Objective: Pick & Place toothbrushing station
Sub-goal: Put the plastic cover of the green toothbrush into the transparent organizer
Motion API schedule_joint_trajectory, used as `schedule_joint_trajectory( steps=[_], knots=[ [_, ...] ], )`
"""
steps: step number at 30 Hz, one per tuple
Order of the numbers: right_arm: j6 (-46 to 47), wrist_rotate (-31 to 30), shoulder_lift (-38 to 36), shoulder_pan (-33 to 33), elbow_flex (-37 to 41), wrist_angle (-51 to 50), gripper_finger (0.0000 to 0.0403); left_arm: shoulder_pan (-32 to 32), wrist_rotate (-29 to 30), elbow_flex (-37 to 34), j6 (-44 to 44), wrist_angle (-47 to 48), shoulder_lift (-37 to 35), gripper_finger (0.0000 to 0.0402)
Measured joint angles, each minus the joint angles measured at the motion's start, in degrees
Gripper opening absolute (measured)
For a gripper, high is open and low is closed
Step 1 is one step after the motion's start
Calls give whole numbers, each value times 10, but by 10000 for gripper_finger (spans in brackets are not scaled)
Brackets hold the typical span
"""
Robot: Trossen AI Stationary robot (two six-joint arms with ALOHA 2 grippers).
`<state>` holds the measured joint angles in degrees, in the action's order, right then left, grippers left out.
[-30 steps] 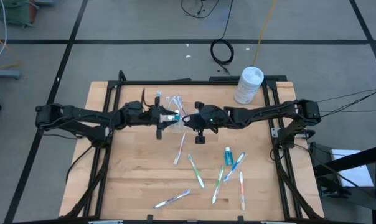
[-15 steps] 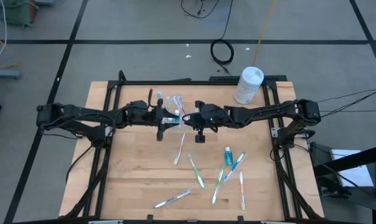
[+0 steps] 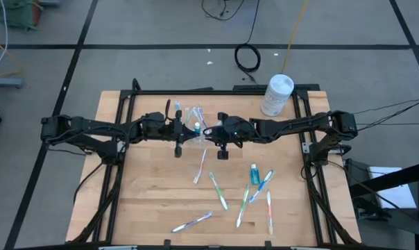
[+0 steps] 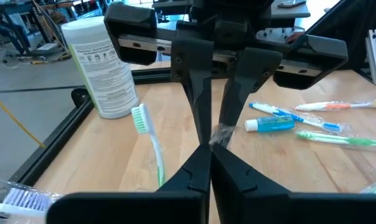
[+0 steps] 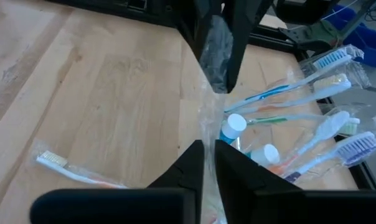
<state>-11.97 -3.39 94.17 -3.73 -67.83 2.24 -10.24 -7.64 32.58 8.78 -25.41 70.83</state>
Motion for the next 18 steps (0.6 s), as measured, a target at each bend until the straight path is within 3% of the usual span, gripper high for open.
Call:
schedule_joint_trajectory(
  steps=[6,10,12,18],
  knots=[
    [23,-94,0,0,5,-4,80,0,1,0,2,8,0,4],
    [23,-102,0,0,5,-18,103,-2,17,2,10,14,0,3],
    [23,-101,0,3,5,-31,111,-6,40,23,11,55,0,3],
    [43,-101,-14,13,5,-116,121,-14,79,159,27,297,6,3]
  ],
)
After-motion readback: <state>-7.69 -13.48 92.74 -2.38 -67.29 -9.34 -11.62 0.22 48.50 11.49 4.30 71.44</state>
